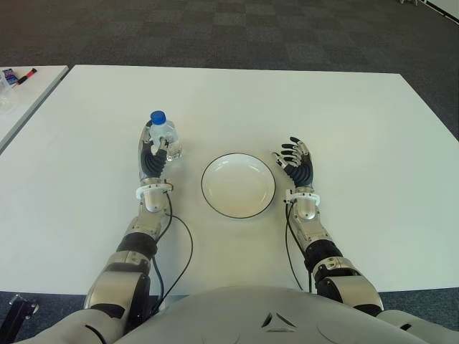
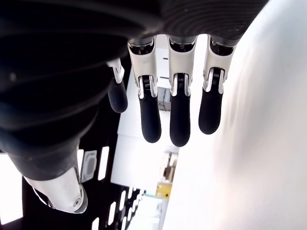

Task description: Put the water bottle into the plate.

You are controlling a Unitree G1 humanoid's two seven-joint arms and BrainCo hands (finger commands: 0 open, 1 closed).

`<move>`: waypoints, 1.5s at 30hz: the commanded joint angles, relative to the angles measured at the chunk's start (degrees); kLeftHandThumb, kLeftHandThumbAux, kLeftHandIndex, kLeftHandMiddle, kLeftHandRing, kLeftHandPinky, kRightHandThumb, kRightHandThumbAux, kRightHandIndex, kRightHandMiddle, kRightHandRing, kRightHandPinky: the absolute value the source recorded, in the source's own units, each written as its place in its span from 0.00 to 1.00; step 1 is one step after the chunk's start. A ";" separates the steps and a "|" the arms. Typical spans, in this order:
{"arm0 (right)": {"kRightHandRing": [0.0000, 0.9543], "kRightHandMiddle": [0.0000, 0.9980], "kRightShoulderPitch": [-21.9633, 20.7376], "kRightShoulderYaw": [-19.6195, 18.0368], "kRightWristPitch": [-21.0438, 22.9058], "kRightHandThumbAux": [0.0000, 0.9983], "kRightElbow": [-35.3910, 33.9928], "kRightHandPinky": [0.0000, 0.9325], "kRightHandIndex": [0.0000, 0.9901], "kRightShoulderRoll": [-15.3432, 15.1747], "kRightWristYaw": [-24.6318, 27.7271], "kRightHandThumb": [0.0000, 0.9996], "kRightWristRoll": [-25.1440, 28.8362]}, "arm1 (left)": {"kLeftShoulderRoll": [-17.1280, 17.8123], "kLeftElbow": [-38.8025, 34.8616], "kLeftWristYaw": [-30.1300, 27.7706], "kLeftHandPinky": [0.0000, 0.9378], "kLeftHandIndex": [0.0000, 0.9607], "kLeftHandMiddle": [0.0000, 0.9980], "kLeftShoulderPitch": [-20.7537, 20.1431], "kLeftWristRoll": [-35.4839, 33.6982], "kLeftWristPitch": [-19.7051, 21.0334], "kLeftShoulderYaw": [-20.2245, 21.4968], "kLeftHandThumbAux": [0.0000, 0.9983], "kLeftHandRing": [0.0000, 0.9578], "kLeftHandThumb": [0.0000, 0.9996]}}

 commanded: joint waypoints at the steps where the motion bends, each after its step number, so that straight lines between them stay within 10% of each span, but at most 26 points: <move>1: 0.38 0.35 1.91 -0.17 1.89 0.72 2.38 0.40 0.18 0.08 0.31 0.74 0.55 | -0.52 -0.11 -1.15 0.31 0.10 0.23 -0.19 -0.64 -0.99 -0.07 0.46 0.26 0.75; 45: 0.36 0.34 1.38 -0.22 1.91 0.75 3.68 0.38 0.19 -0.20 0.75 0.77 0.48 | -1.63 0.87 -8.93 0.20 0.00 0.05 0.23 -5.19 -5.72 1.48 0.42 0.10 0.69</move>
